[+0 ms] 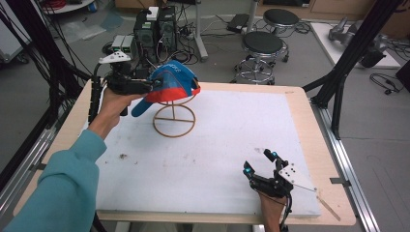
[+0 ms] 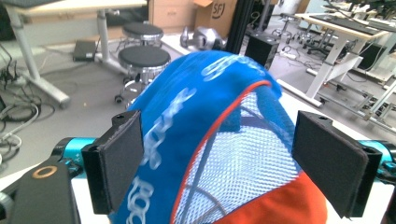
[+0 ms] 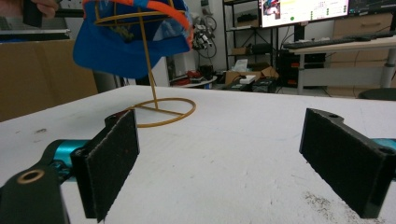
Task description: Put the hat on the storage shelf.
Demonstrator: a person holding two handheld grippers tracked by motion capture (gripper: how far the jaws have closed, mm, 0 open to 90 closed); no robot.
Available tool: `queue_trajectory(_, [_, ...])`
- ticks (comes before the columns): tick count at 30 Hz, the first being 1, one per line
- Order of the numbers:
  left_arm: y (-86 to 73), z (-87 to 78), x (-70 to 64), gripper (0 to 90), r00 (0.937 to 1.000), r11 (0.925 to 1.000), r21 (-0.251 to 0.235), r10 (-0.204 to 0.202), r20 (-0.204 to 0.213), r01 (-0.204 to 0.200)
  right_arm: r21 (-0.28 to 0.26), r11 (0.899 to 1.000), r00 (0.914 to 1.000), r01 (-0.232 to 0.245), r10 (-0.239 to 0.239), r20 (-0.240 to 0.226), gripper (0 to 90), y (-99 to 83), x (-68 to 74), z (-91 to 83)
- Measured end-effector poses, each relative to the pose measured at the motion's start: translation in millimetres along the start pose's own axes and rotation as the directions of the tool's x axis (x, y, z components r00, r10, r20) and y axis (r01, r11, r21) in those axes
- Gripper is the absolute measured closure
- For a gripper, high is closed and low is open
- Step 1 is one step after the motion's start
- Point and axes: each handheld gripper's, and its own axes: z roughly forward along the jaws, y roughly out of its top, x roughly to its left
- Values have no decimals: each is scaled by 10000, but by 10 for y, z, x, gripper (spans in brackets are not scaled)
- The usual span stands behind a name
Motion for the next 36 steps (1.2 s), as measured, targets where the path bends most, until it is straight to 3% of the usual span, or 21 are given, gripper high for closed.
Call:
queue_trajectory(8, [-96, -170, -63, 169, 9989, 9989, -165, 452, 99, -450, -80, 10000, 10000, 47, -47, -2, 109, 0, -5, -2])
queue_trajectory(11, [-149, -292, -89, 170, 9975, 9965, -471, 697, 127, -691, -74, 10000, 10000, 51, -51, -28, 108, -1, -9, -5])
queue_trajectory(13, [-203, -360, -95, 169, 9956, 9944, -516, 932, 89, -926, -74, 10000, 10000, 45, -45, -23, 109, -1, -8, -5])
queue_trajectory(20, [-440, -605, -90, 170, 9941, 9935, -391, 1062, -224, -1070, -51, 10000, 10000, 63, -63, -15, 108, -2, 2, -5])
queue_trajectory(24, [-632, -746, -124, 175, 9856, 9856, -422, 1615, -511, -1636, -48, 10000, 10000, 76, -76, -3, 109, -1, -1, -1])
queue_trajectory(30, [-995, -904, -130, 171, 9877, 9881, -422, 1453, -573, -1478, -56, 9999, 9999, 111, -110, 29, 109, -3, 10, -3])
queue_trajectory(36, [-1420, -1091, -122, 173, 9900, 9893, -784, 1173, -777, -1234, -19, 10000, 10000, 70, -70, 27, 109, -1, 7, -3])
